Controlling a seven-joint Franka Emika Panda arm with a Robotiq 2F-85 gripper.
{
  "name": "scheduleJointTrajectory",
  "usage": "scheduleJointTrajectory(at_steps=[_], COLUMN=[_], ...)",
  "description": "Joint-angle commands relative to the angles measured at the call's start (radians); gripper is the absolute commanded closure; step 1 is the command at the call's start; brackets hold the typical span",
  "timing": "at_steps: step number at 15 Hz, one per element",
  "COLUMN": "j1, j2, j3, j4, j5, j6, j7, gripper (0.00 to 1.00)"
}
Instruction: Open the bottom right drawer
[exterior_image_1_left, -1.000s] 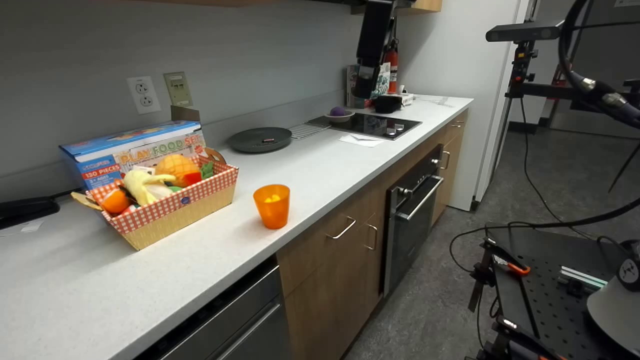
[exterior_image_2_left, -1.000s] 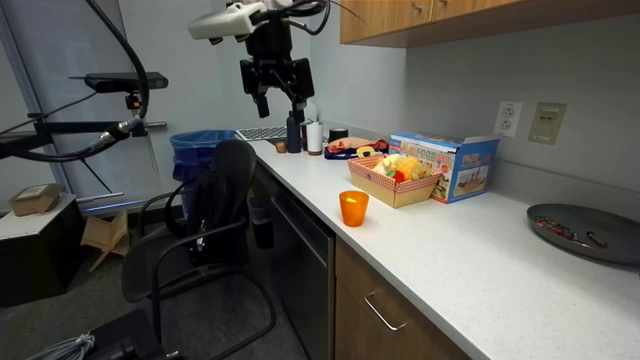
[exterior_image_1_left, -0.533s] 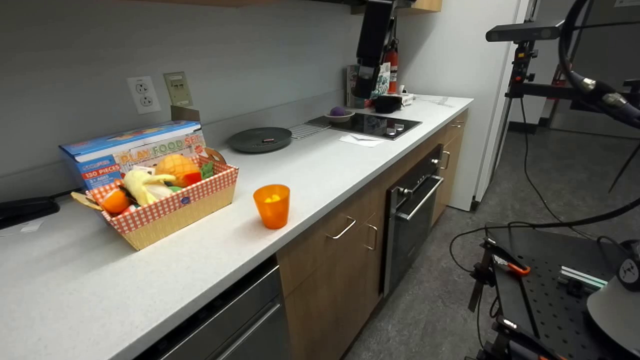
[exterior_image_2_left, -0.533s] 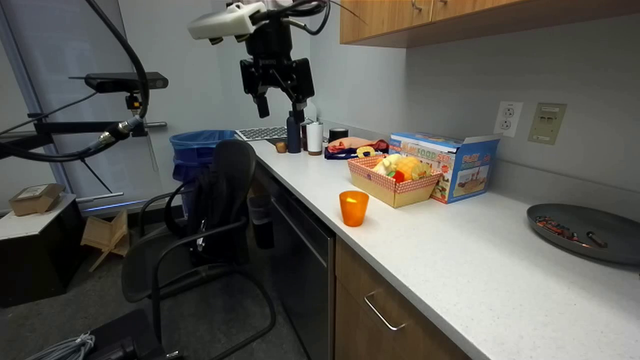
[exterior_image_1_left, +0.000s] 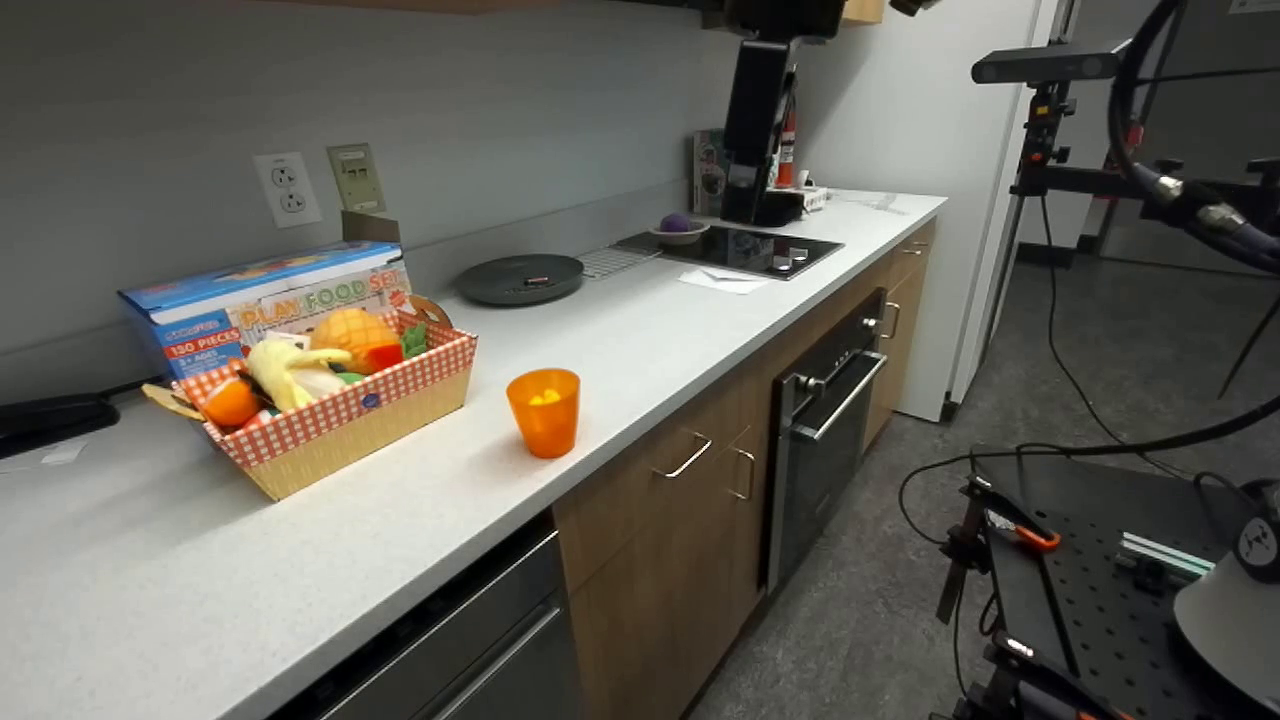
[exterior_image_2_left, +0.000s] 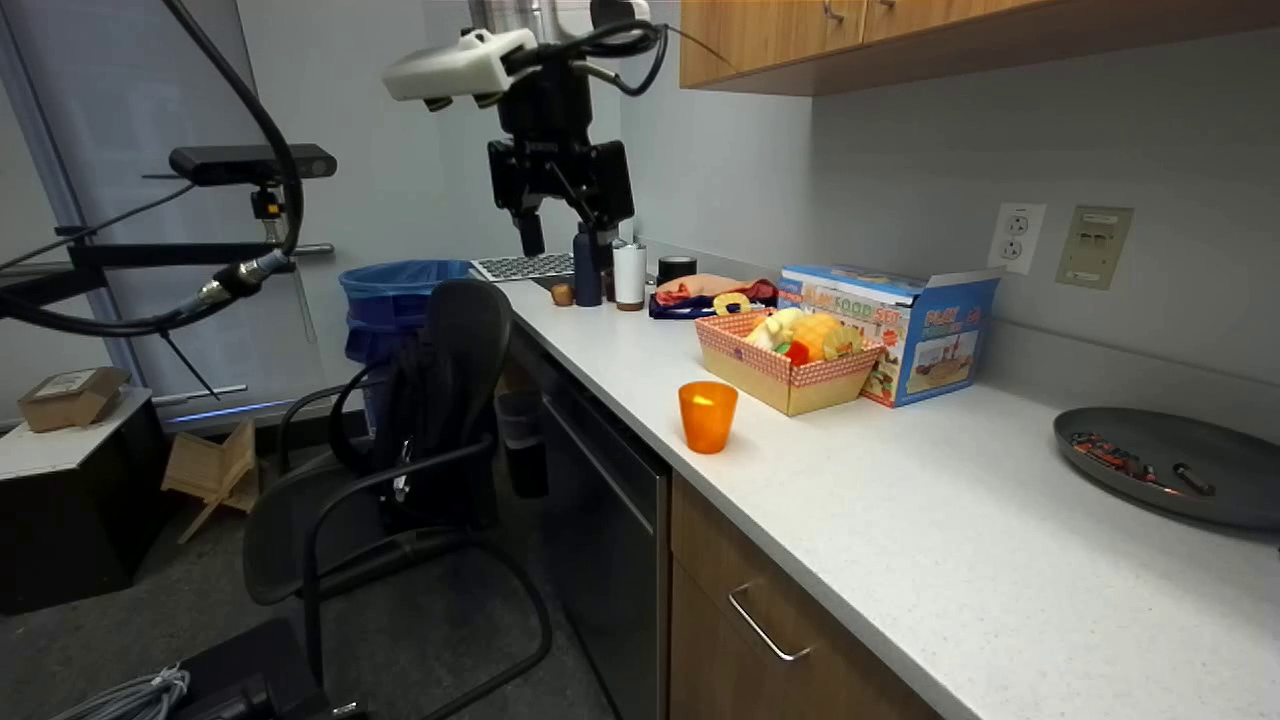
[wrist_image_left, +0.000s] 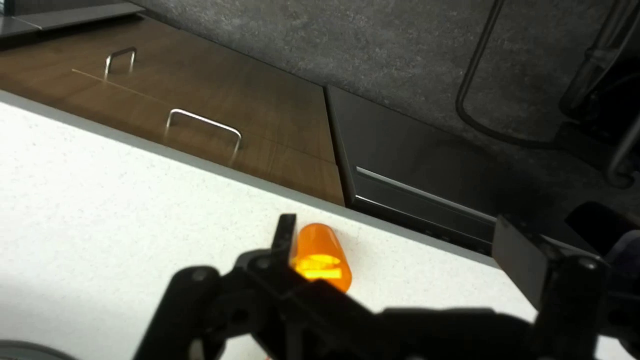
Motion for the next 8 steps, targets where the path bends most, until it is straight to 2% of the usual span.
scheduleJointTrajectory(at_steps=[1,5,8], j1=[-0.049,-0.111,-0.164], j2=[-0.011,-0.004,0.019], j3=[-0.003,-0.003,0.004], j4=[-0.075,-0.164,-0.209], j5=[-0.028,-0.064,-0.103], j6=[0.043,0.114,0.184], j7=[0.038,0.13,0.252], gripper=[0.0,0.0,0.0])
